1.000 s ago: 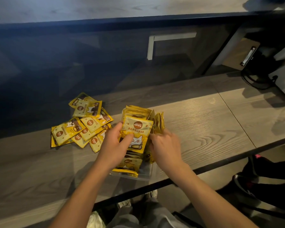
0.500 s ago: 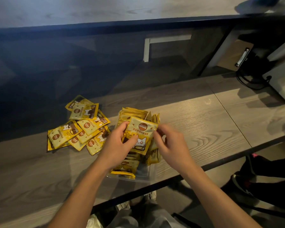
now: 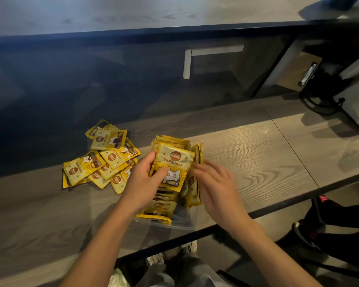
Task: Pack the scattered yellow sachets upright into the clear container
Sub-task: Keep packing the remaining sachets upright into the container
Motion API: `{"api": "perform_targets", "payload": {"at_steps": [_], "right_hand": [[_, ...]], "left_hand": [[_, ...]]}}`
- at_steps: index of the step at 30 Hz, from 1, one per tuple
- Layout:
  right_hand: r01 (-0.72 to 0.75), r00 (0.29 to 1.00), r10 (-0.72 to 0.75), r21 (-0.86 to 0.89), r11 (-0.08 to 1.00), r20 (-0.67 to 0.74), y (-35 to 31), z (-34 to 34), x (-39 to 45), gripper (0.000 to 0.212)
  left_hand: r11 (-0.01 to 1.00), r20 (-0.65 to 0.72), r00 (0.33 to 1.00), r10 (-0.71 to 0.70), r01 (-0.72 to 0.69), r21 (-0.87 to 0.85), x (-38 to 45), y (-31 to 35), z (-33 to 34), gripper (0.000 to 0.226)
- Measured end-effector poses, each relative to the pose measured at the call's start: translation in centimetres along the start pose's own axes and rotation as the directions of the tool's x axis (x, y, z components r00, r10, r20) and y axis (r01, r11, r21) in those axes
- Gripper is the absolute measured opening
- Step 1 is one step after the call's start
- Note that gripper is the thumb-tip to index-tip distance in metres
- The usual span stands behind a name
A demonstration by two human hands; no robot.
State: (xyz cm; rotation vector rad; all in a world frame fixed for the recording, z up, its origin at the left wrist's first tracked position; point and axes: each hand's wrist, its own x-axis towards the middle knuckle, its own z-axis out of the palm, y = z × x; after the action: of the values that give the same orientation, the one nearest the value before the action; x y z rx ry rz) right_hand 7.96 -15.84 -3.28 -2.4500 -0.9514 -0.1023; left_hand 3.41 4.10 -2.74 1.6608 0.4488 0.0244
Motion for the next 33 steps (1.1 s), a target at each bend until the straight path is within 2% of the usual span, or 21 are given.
{"api": "perform_targets", "payload": {"at_steps": [2, 4, 6, 7, 9, 11, 14, 15, 17, 20, 23, 26, 28, 30, 33], "right_hand": [[-0.190, 0.971, 0.224, 0.298, 0.935, -0.083, -0.3, -0.7, 0.6, 0.033], [-0.341, 0.924, 0.382, 0.535, 0.773, 0.037, -0.6, -1.4, 2.2, 0.041], [-0.432, 0.895, 0.391, 0.632, 0.643, 0.214, -0.6, -2.2, 4.3, 0.056], [-0.434, 0.899, 0.356, 0.623, 0.651, 0.255, -0.5, -2.5, 5.3, 0.052], [-0.393, 0.919, 0.301, 0.529, 0.752, 0.254, -0.4, -3.2, 7.0, 0.027], [-0.380, 0.925, 0.328, 0.463, 0.800, 0.192, -0.1, -3.7, 8.2, 0.014], [-0.432, 0.878, 0.476, 0.496, 0.754, 0.041, 1.0, -4.1, 8.7, 0.013], [-0.449, 0.859, 0.511, 0.514, 0.731, 0.024, 1.2, -4.1, 8.7, 0.010], [-0.481, 0.840, 0.541, 0.515, 0.710, 0.040, 1.3, -3.7, 8.3, 0.007], [-0.499, 0.837, 0.541, 0.513, 0.698, 0.078, 0.8, -2.5, 7.7, 0.013], [-0.508, 0.842, 0.532, 0.463, 0.726, 0.089, 0.3, -1.3, 7.4, 0.015], [-0.538, 0.821, 0.563, 0.451, 0.712, 0.092, 0.0, -0.5, 7.4, 0.021], [-0.558, 0.809, 0.583, 0.412, 0.720, 0.077, -0.2, -0.1, 7.6, 0.024], [-0.539, 0.830, 0.555, 0.321, 0.778, 0.047, -0.5, 0.4, 8.0, 0.032], [-0.476, 0.878, 0.479, 0.170, 0.863, 0.025, -0.8, 1.3, 8.6, 0.065]], "left_hand": [[0.999, -0.001, 1.000, 0.014, -0.014, -0.052, 0.1, 0.3, 0.0, 0.022], [0.998, 0.009, 1.000, 0.022, -0.021, -0.064, 0.4, 0.7, 0.2, 0.023], [0.998, 0.048, 0.997, 0.059, -0.057, -0.028, 0.9, 1.4, 0.4, 0.030], [0.995, 0.073, 0.993, 0.093, -0.094, 0.015, 1.2, 1.8, 0.6, 0.036], [0.985, 0.091, 0.985, 0.145, -0.152, 0.081, 2.0, 2.4, 1.0, 0.035], [0.977, 0.023, 0.987, 0.161, -0.163, 0.138, 2.8, 2.6, 1.5, 0.032], [0.907, -0.184, 0.951, 0.250, -0.163, 0.389, 3.5, 2.4, 1.8, 0.027], [0.867, -0.204, 0.933, 0.295, -0.172, 0.468, 3.4, 2.3, 1.8, 0.019], [0.805, -0.133, 0.937, 0.323, -0.198, 0.559, 3.1, 1.8, 1.8, 0.012], [0.693, -0.018, 0.950, 0.312, -0.215, 0.688, 2.8, 0.6, 2.2, 0.018], [0.587, 0.010, 0.947, 0.321, -0.207, 0.783, 2.7, 0.0, 2.8, 0.030], [0.496, 0.047, 0.939, 0.340, -0.222, 0.840, 2.6, -0.5, 3.2, 0.030], [0.473, 0.069, 0.938, 0.340, -0.234, 0.849, 2.5, -0.7, 3.3, 0.028], [0.462, 0.090, 0.937, 0.339, -0.249, 0.851, 2.5, -0.8, 3.3, 0.026], [0.466, 0.118, 0.933, 0.339, -0.276, 0.841, 2.5, -0.9, 3.5, 0.024]]}}
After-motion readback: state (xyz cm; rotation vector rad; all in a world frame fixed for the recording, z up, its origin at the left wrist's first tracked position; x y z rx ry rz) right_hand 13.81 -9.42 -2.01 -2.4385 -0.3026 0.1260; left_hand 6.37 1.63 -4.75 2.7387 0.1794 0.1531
